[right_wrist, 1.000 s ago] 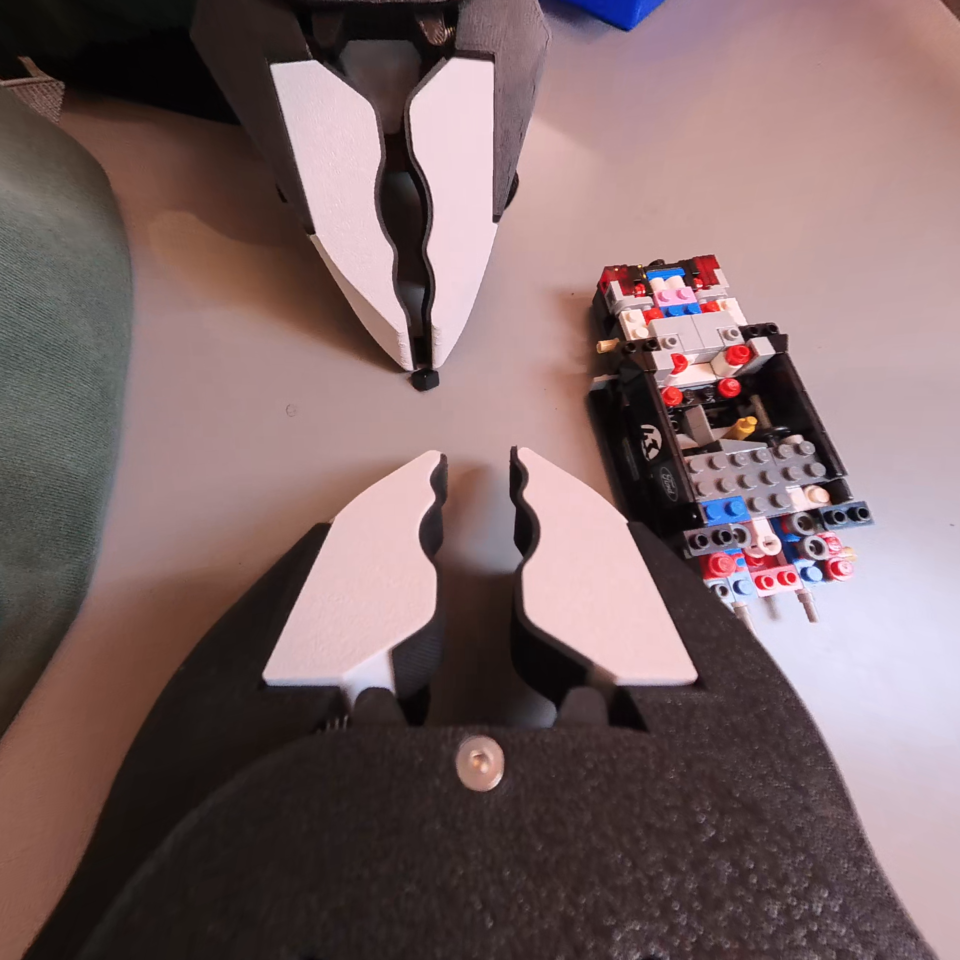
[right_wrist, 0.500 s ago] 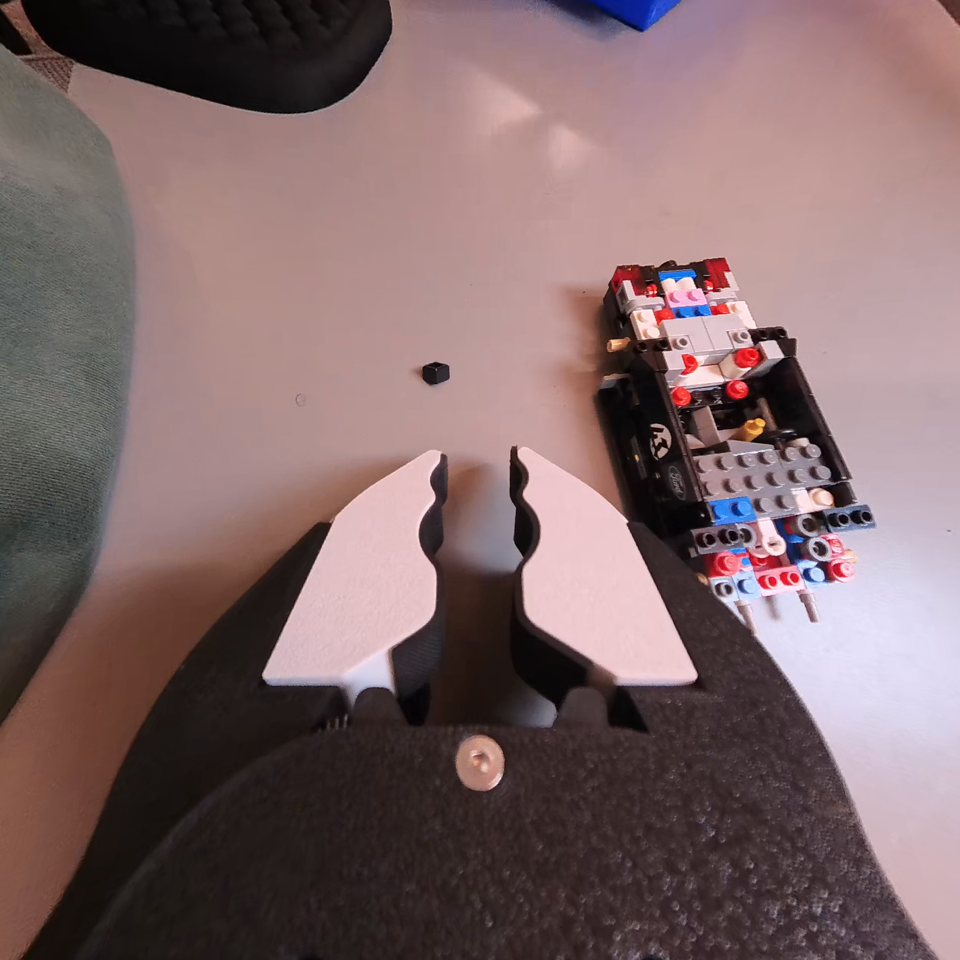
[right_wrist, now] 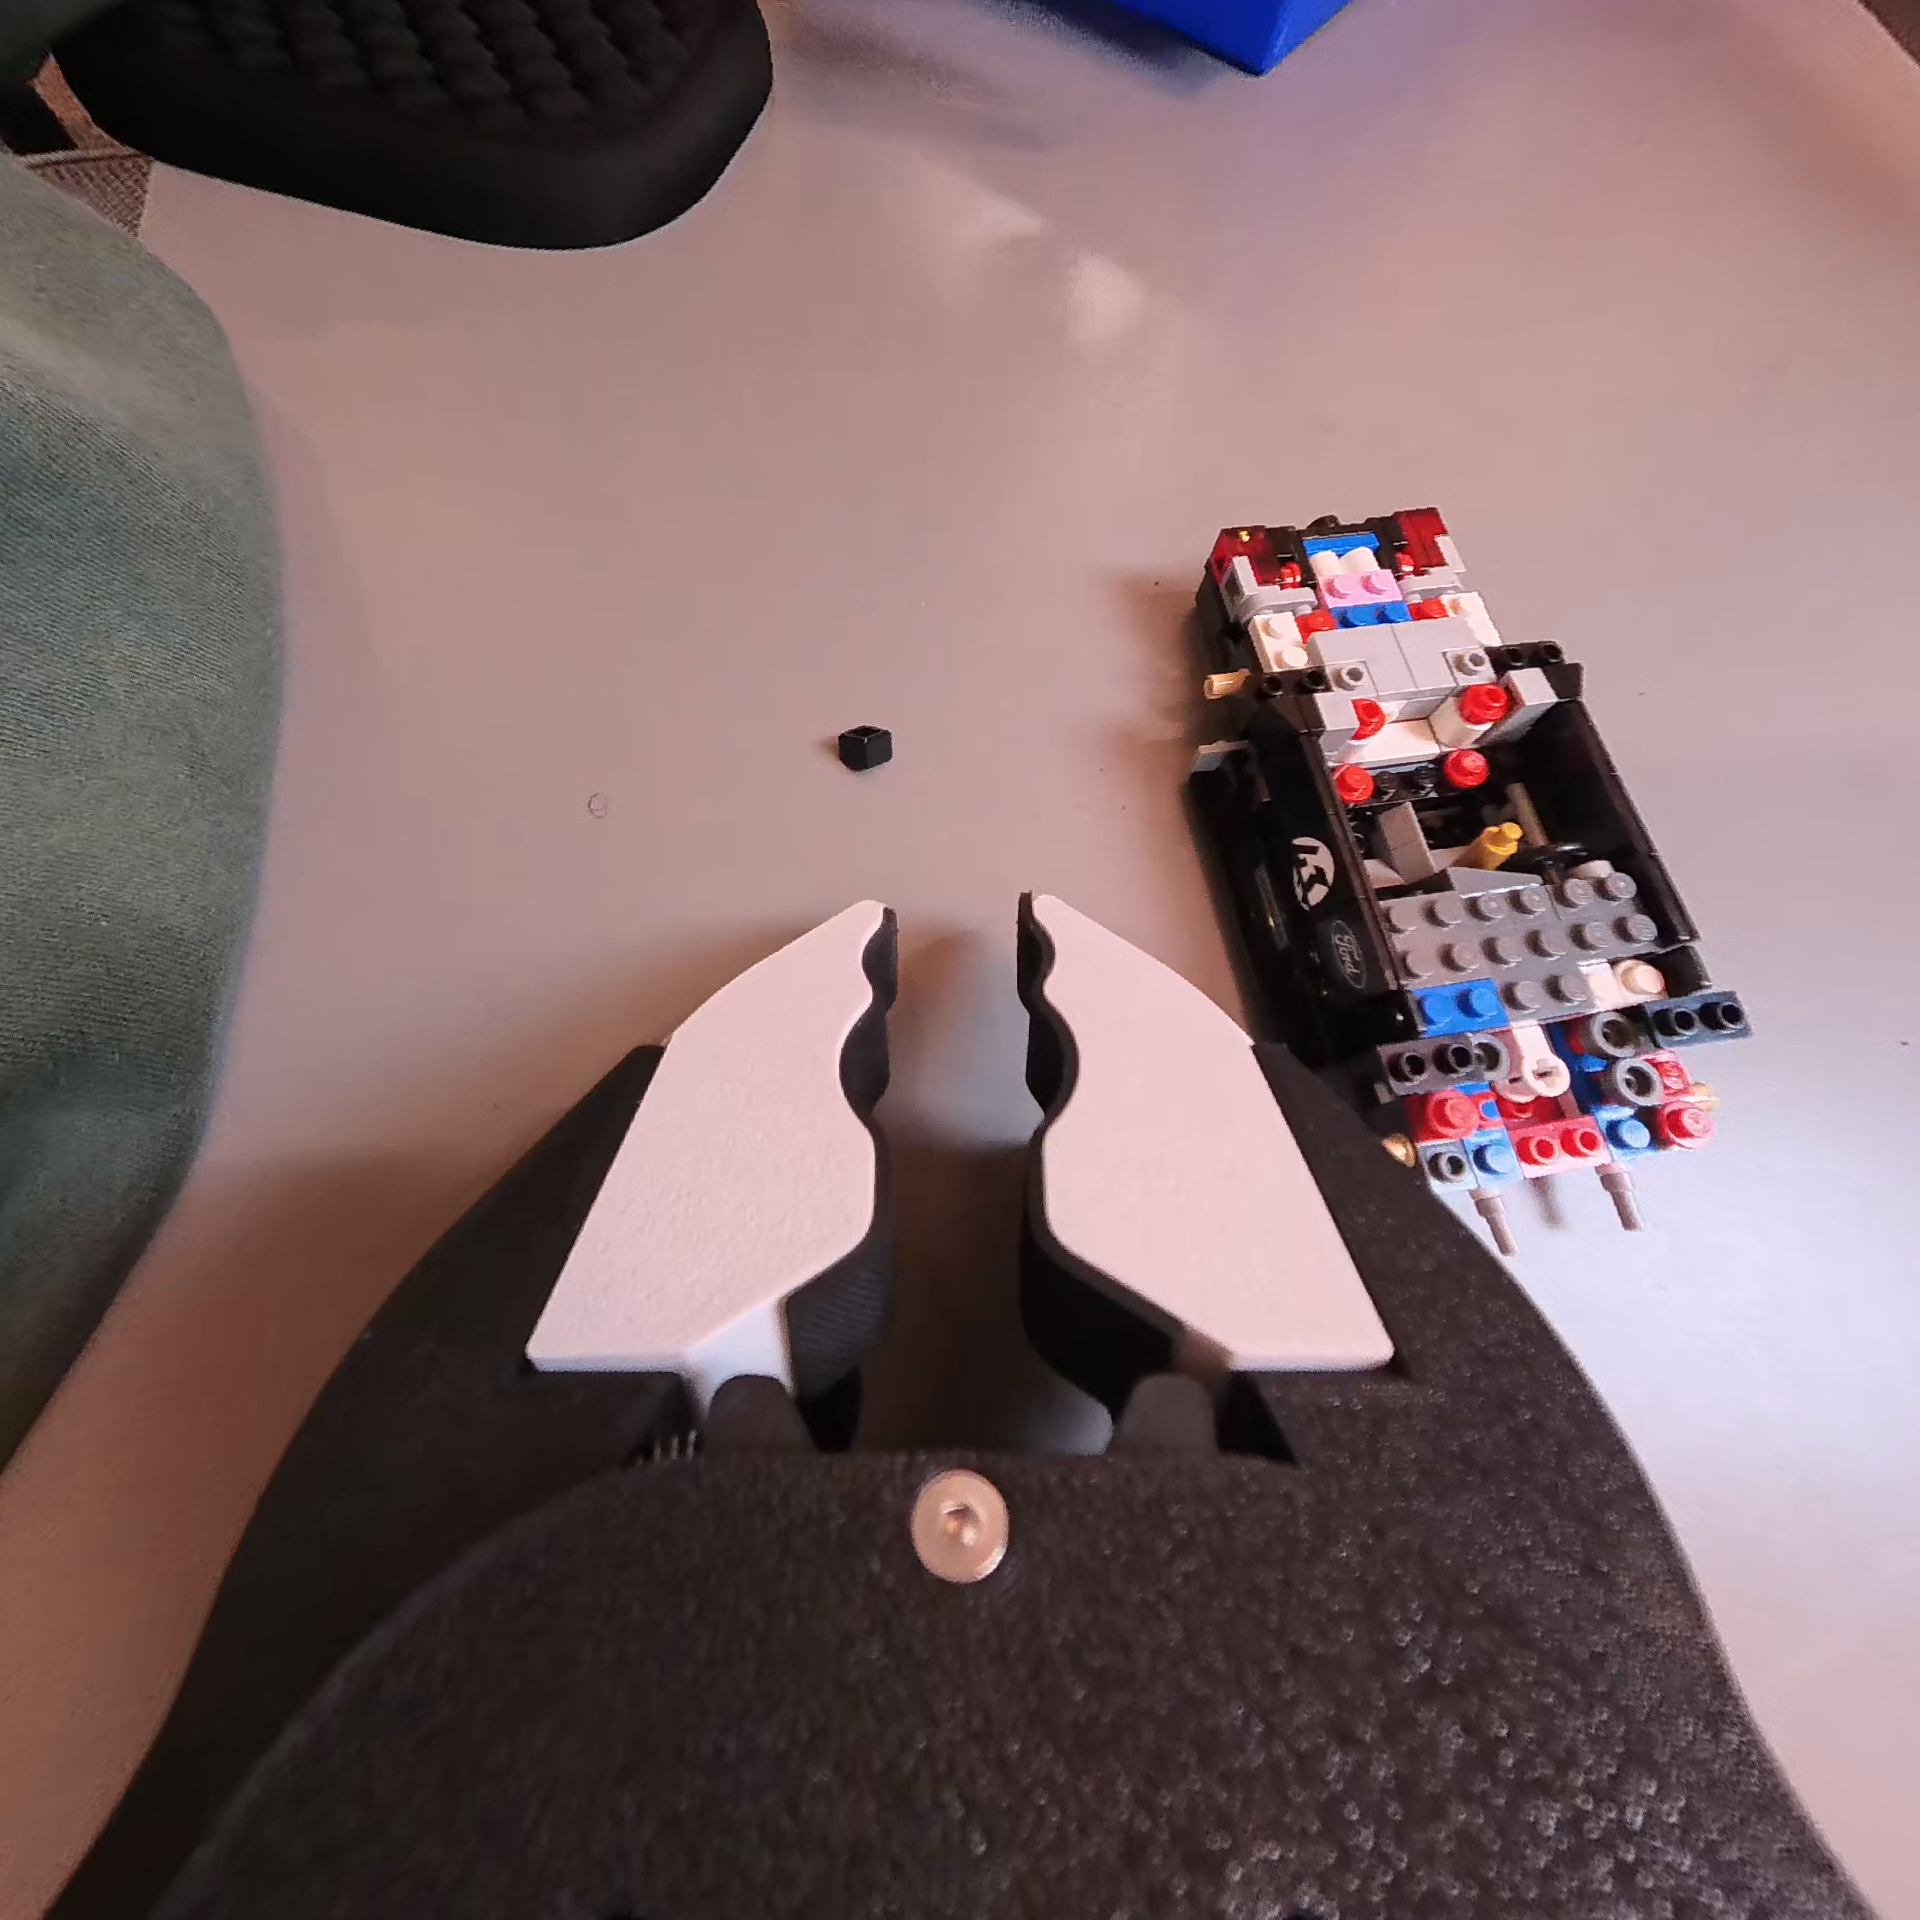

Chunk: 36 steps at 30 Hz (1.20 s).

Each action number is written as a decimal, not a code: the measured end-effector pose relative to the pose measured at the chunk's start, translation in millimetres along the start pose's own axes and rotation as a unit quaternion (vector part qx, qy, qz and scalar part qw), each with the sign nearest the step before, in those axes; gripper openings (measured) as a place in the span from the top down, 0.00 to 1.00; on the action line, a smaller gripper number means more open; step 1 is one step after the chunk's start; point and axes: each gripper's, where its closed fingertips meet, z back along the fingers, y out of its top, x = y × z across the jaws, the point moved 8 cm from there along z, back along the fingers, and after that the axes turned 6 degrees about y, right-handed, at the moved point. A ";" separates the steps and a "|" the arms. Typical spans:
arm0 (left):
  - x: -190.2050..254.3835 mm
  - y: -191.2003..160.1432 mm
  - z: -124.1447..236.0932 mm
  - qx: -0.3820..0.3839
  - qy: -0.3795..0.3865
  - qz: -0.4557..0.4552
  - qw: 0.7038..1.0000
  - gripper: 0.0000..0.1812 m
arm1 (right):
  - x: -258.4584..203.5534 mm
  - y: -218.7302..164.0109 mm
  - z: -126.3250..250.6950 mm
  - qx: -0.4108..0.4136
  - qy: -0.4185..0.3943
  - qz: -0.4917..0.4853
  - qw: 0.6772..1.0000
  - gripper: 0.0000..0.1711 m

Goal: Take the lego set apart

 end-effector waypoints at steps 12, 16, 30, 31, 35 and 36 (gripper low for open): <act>24.6 7.3 6.9 0.024 -0.017 -0.048 0.998 0.81 | 0.5 -0.2 0.2 0.001 -0.001 -0.003 1.000 0.87; 38.3 -8.6 -15.2 -0.071 -0.012 -0.086 0.994 0.80 | 0.2 -0.1 0.2 0.000 -0.001 -0.001 1.000 0.87; 36.7 -13.7 -23.5 -0.078 -0.046 -0.044 0.995 0.95 | -0.6 -0.7 0.8 0.002 0.000 -0.001 1.000 0.87; 30.6 -6.0 -16.3 -0.045 -0.027 -0.037 0.998 0.95 | -0.5 -0.7 0.8 0.002 0.000 -0.001 1.000 0.87; -17.1 13.6 7.5 0.026 0.115 0.018 0.993 0.95 | -0.4 -0.6 0.8 0.001 0.000 -0.001 1.000 0.87; -23.7 8.8 3.8 0.000 0.108 0.030 0.994 0.92 | -0.5 -0.6 0.8 0.001 0.000 -0.001 1.000 0.87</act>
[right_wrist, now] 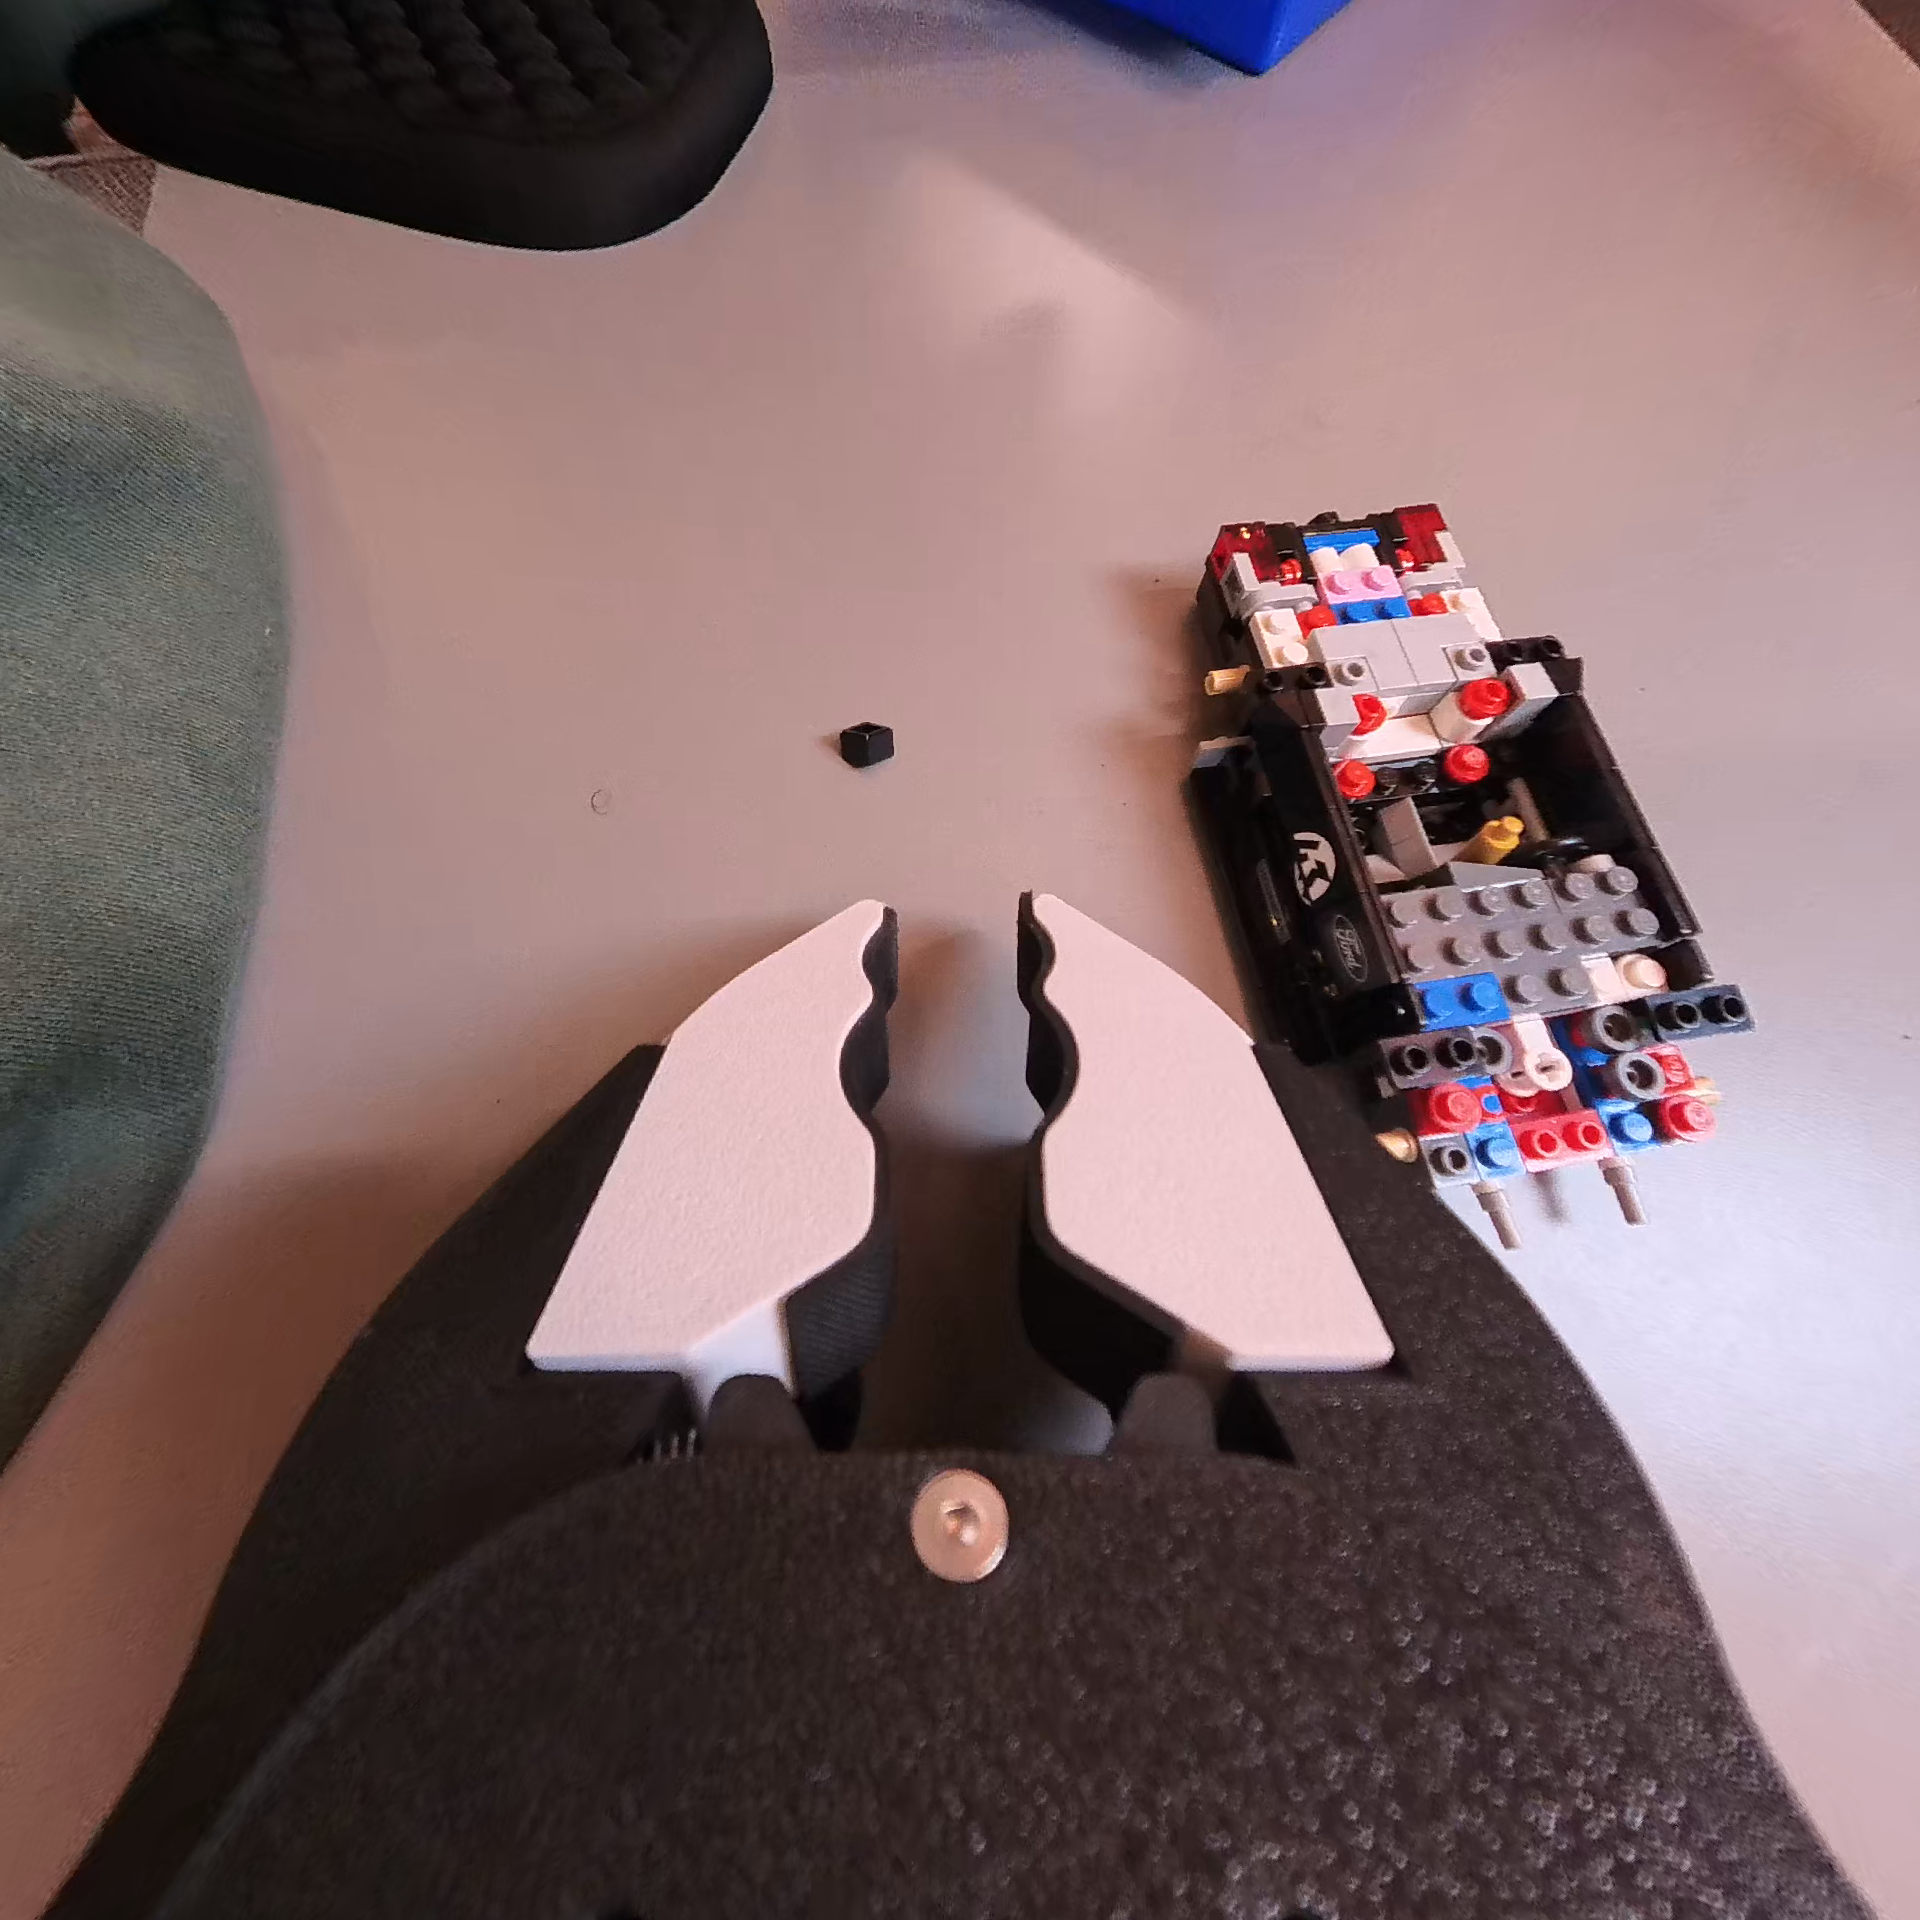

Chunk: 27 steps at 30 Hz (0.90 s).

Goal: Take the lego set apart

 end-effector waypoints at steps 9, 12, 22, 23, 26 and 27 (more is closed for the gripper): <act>9.8 -17.0 -8.2 -0.053 -0.083 0.011 0.995 0.73 | 0.1 -0.2 0.1 0.001 0.000 -0.002 1.000 0.87; 16.6 -9.7 1.2 -0.029 -0.082 -0.006 0.996 0.77 | 0.4 -0.2 0.2 0.001 0.001 -0.003 1.000 0.87; 218.4 -11.3 32.1 -0.002 -0.458 -0.186 0.870 0.85 | 0.4 -0.3 0.5 0.003 -0.001 -0.003 1.000 0.87; 227.2 -13.1 30.5 -0.009 -0.456 -0.195 0.868 0.85 | 0.2 -0.4 0.6 0.003 -0.001 -0.002 1.000 0.87; 236.9 -10.0 29.9 -0.008 -0.448 -0.201 0.871 0.90 | -0.7 -0.8 1.0 0.002 -0.001 0.000 1.000 0.87; 237.2 -9.2 28.7 -0.005 -0.439 -0.208 0.874 0.94 | -0.8 -0.9 1.3 0.003 -0.001 0.000 1.000 0.87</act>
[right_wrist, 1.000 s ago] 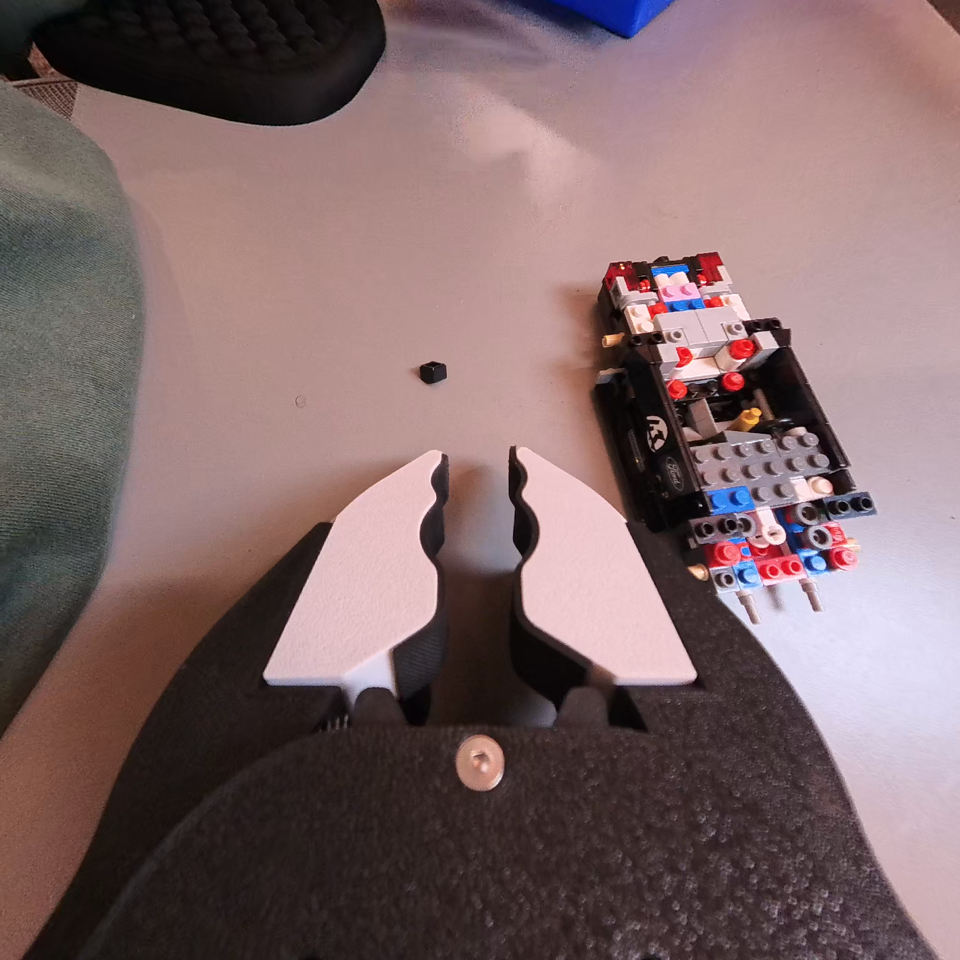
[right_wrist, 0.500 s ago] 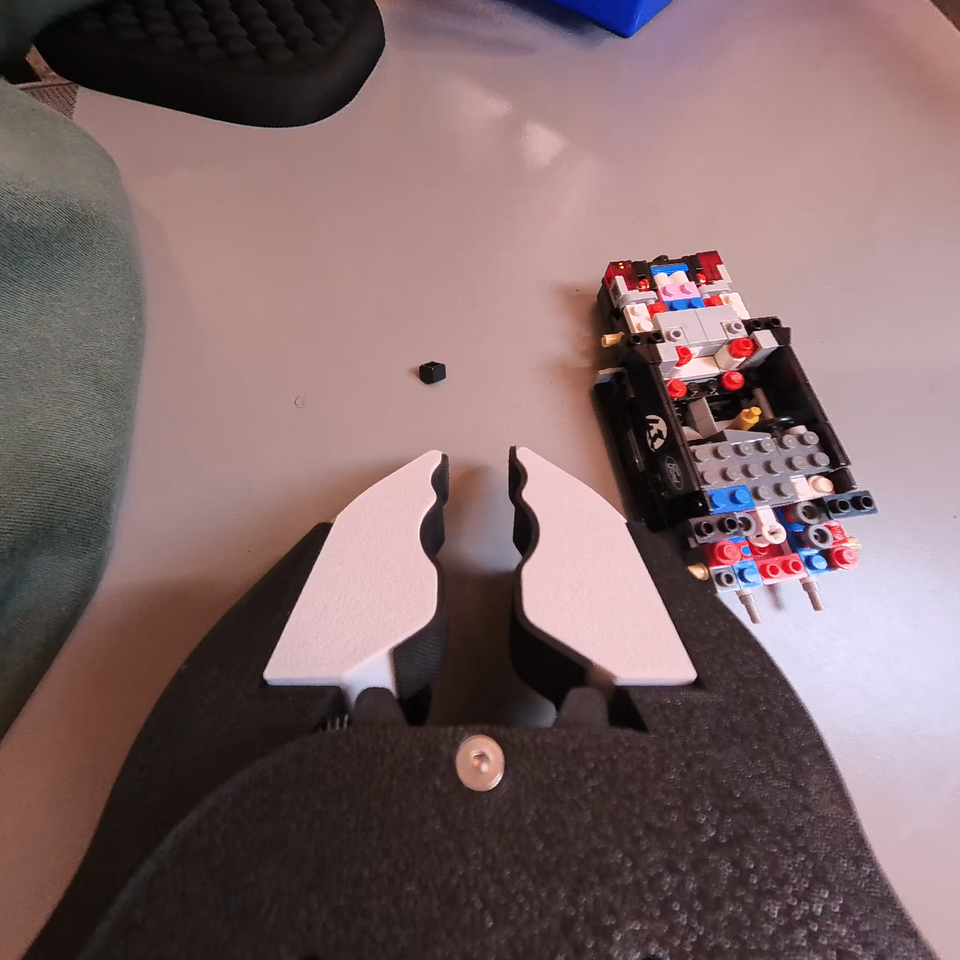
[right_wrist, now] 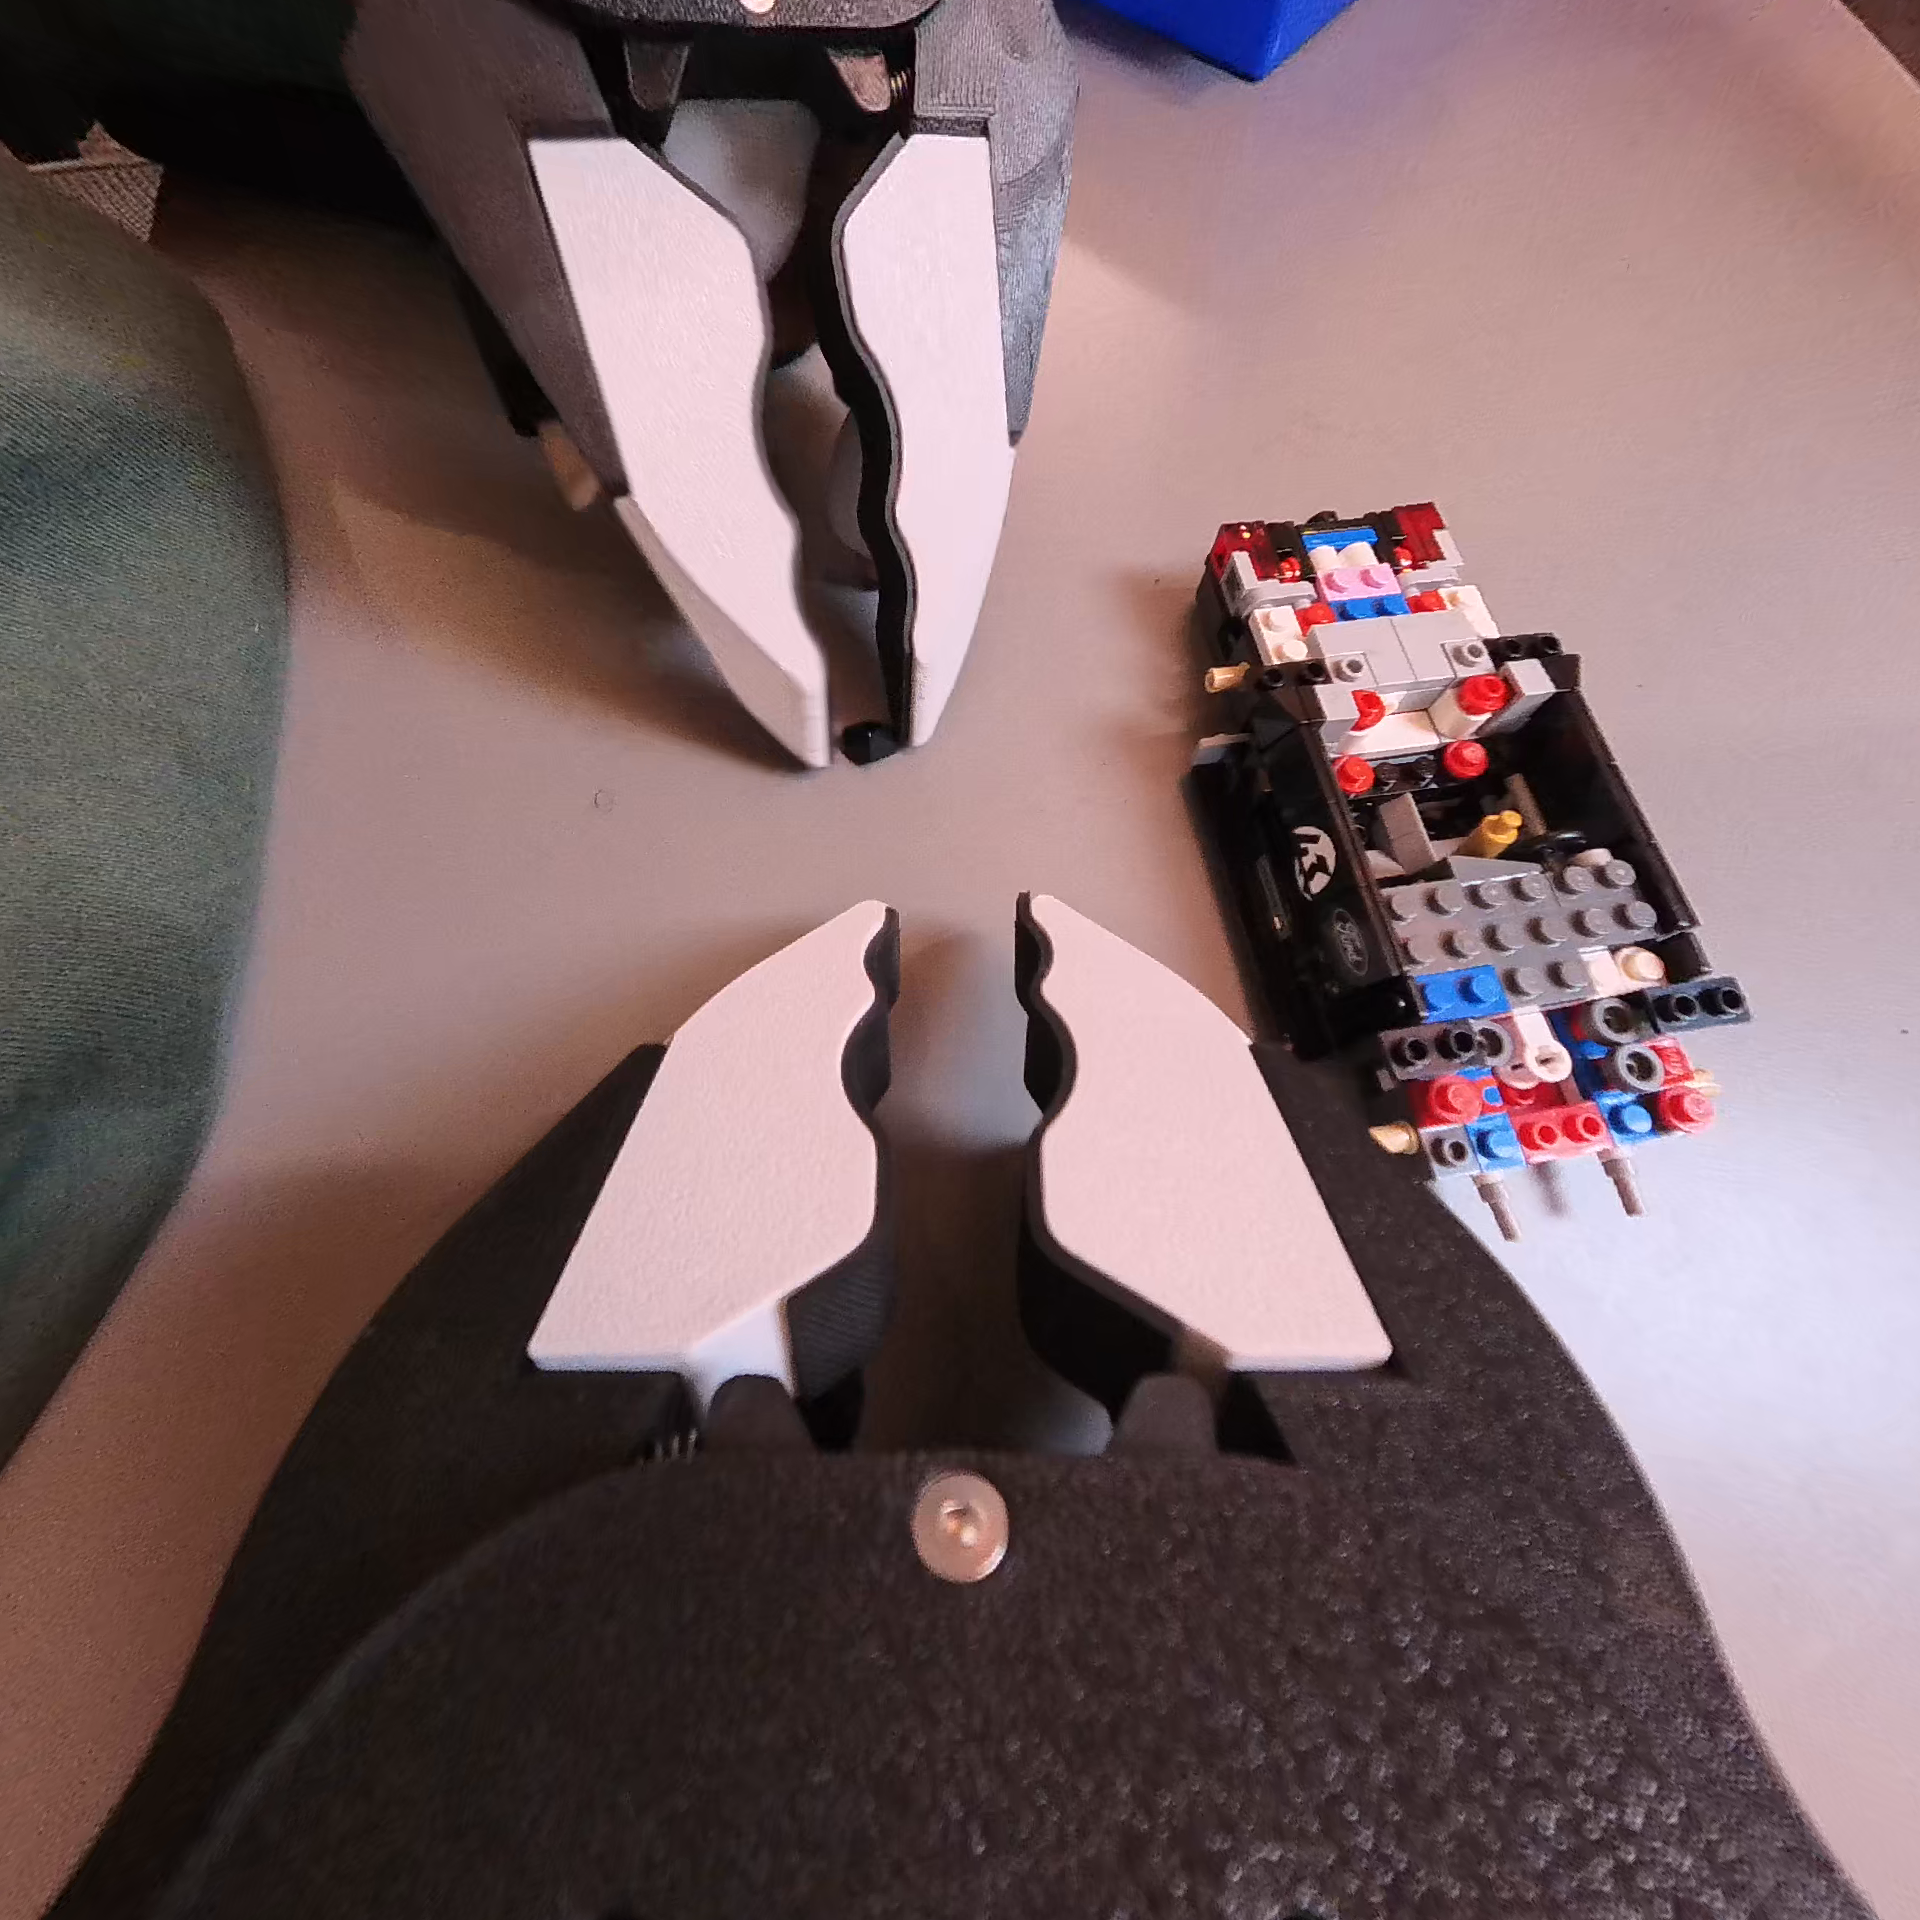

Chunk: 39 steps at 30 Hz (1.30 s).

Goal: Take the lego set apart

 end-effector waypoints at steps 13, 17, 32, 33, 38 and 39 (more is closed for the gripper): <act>-159.6 -88.8 175.5 0.009 0.442 0.291 0.849 0.80 | 17.3 5.3 14.4 0.054 -0.069 -0.026 0.996 0.88; -158.5 -101.5 165.1 0.038 0.329 0.359 0.873 0.72 | 16.7 3.1 11.1 0.044 -0.069 -0.024 0.996 0.88; -133.8 25.1 155.1 0.269 0.390 0.054 0.879 0.94 | 54.3 46.8 45.5 0.168 -0.243 0.036 0.955 0.85; -137.0 34.0 155.4 0.278 0.393 0.043 0.875 0.94 | 67.3 58.5 50.2 0.169 -0.272 0.051 0.946 0.82; -159.3 70.8 157.8 0.307 0.412 0.026 0.858 0.93 | 152.8 142.9 56.5 0.191 -0.371 0.104 0.903 0.65; -164.4 75.9 158.8 0.316 0.409 0.033 0.855 0.93 | 172.1 159.3 54.1 0.197 -0.389 0.113 0.893 0.63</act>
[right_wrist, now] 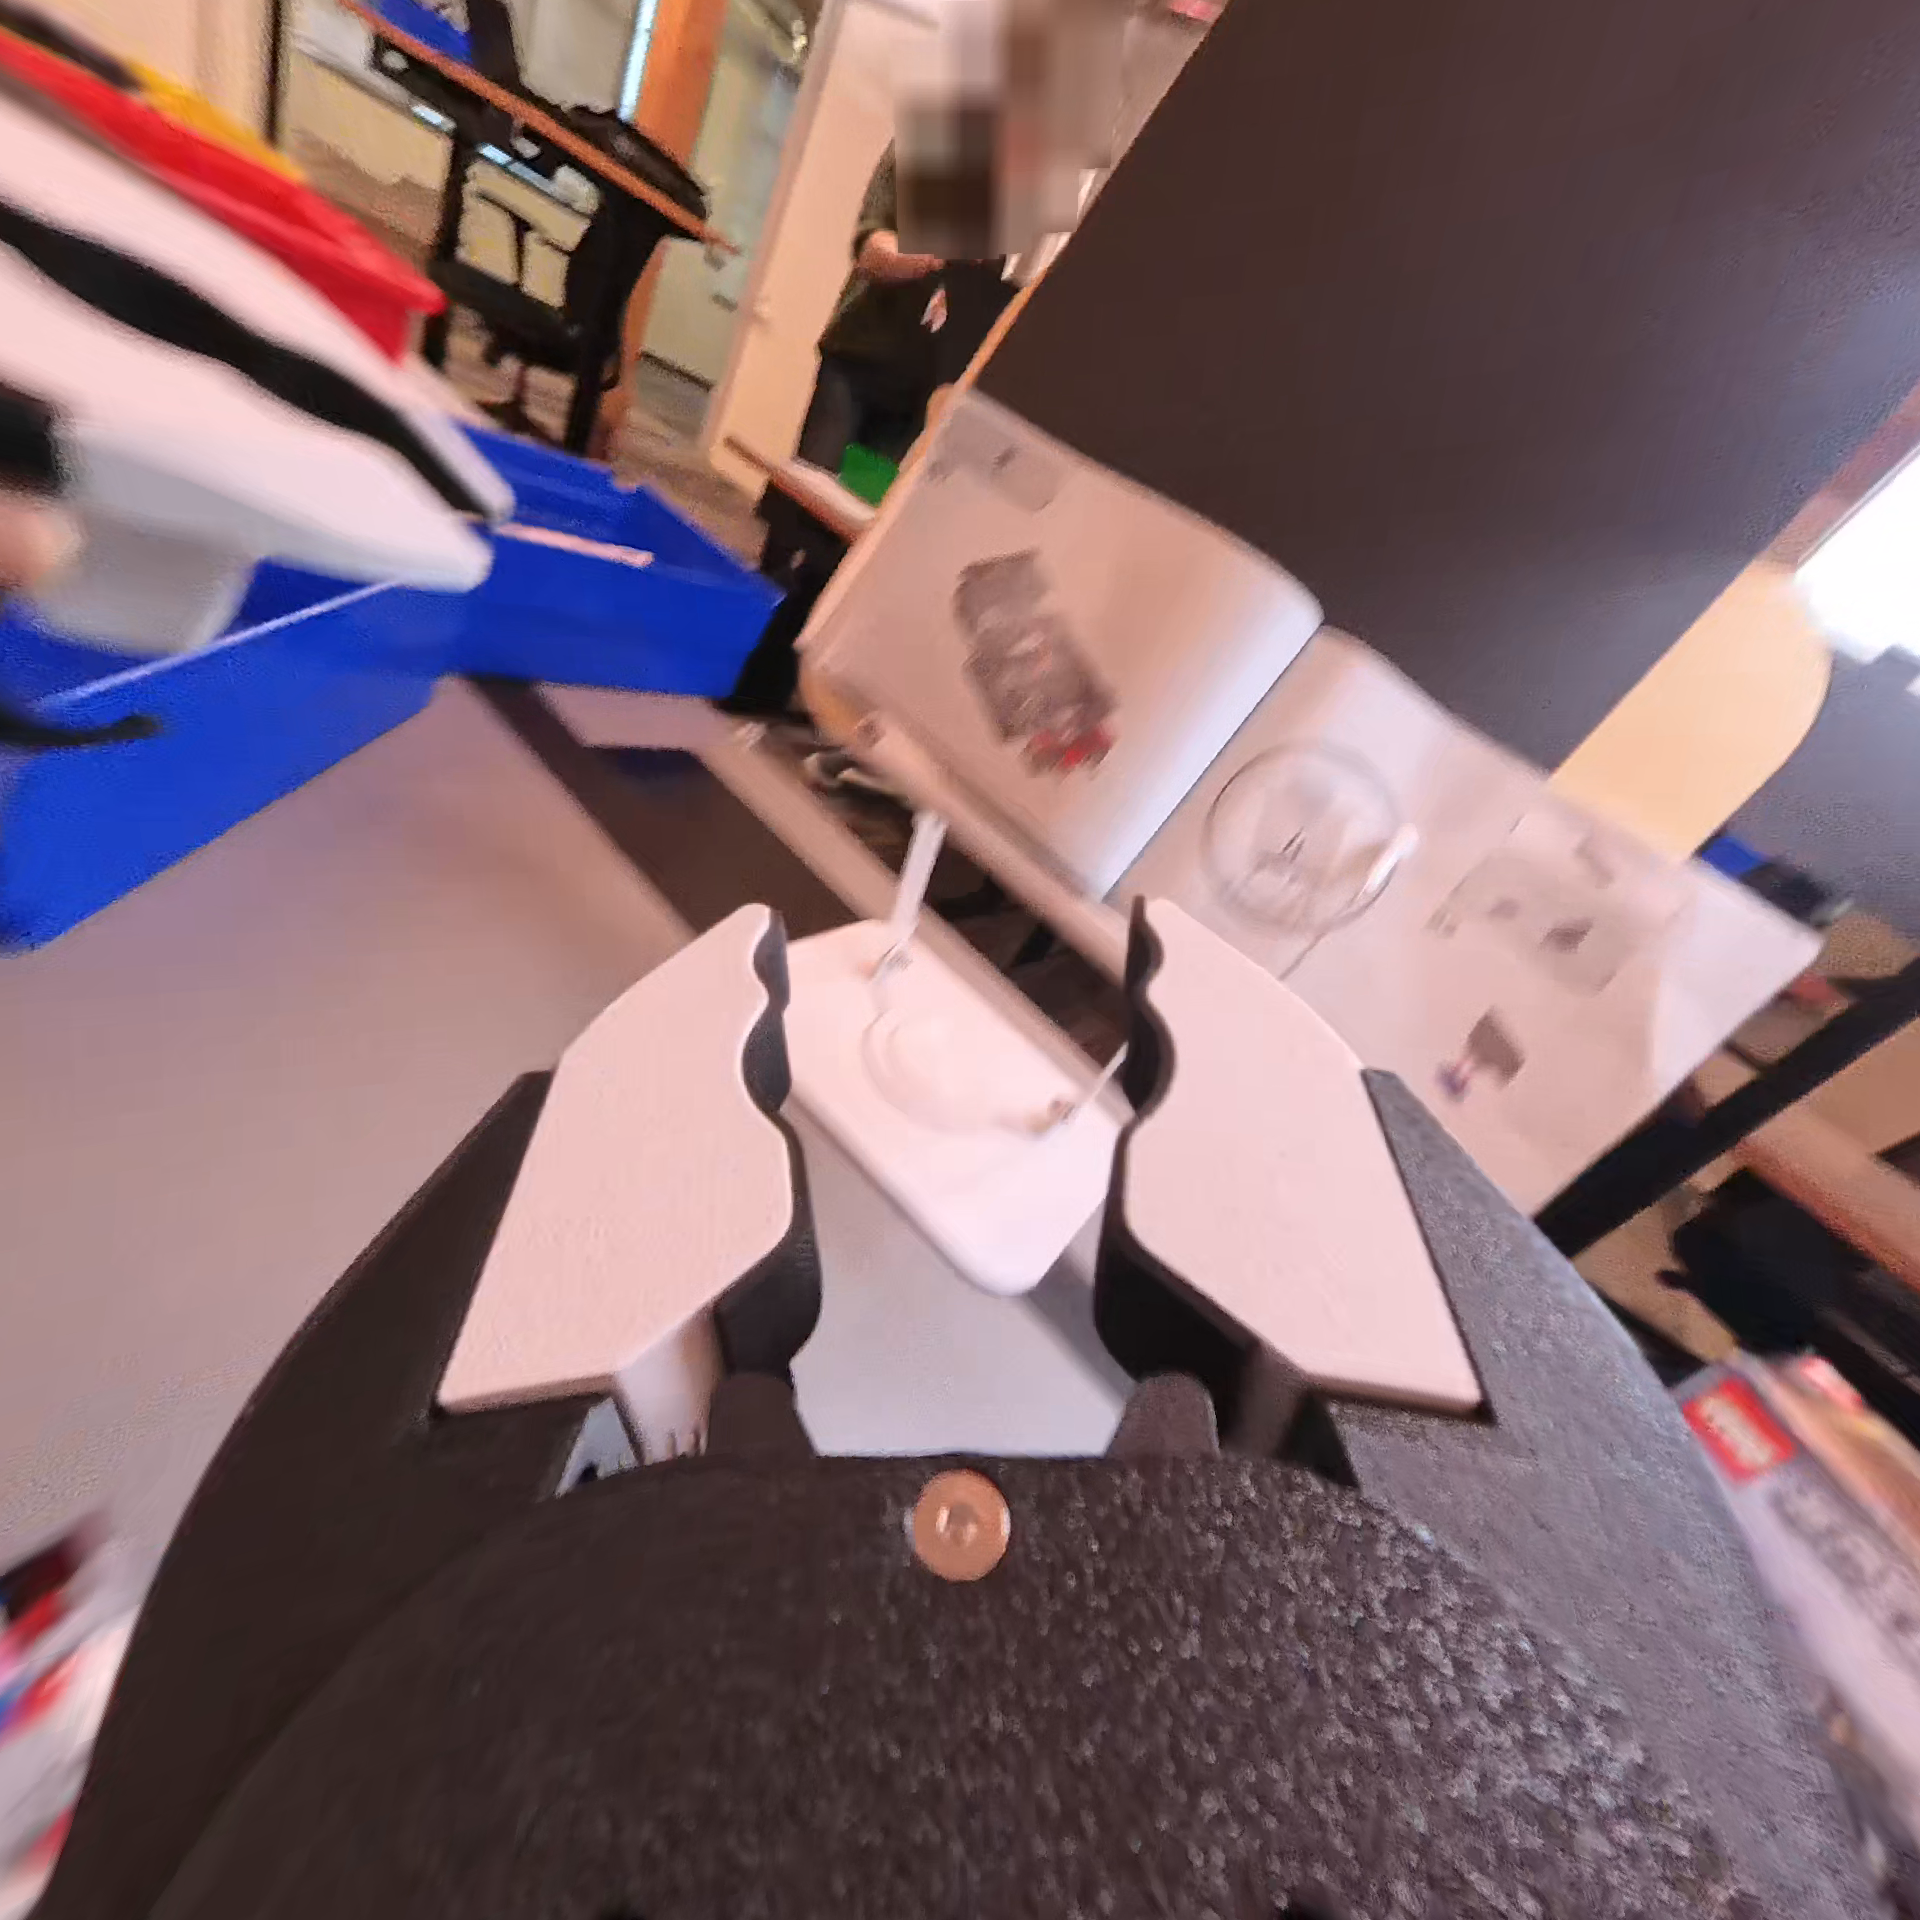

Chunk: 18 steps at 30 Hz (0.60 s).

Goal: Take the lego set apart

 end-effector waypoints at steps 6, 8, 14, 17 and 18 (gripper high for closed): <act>-23.0 9.6 -15.1 0.029 0.009 0.048 0.998 0.92 | 97.4 -22.6 -102.0 -0.072 -0.199 0.009 0.977 0.62; -28.6 5.1 -13.8 0.031 0.007 0.056 0.998 0.92 | 116.5 -40.1 -118.0 -0.101 -0.209 0.002 0.973 0.73; -44.3 -6.7 -15.8 0.012 0.008 0.067 0.998 0.91 | 128.5 -60.0 -108.3 -0.089 -0.228 0.000 0.970 0.96; -42.3 -8.0 -20.0 0.009 0.002 0.072 0.997 0.91 | 132.8 -67.6 -100.2 -0.093 -0.230 -0.032 0.968 0.96; -40.2 -7.9 -20.8 0.008 -0.001 0.070 0.997 0.90 | 133.4 -69.1 -98.1 -0.094 -0.228 -0.039 0.968 0.96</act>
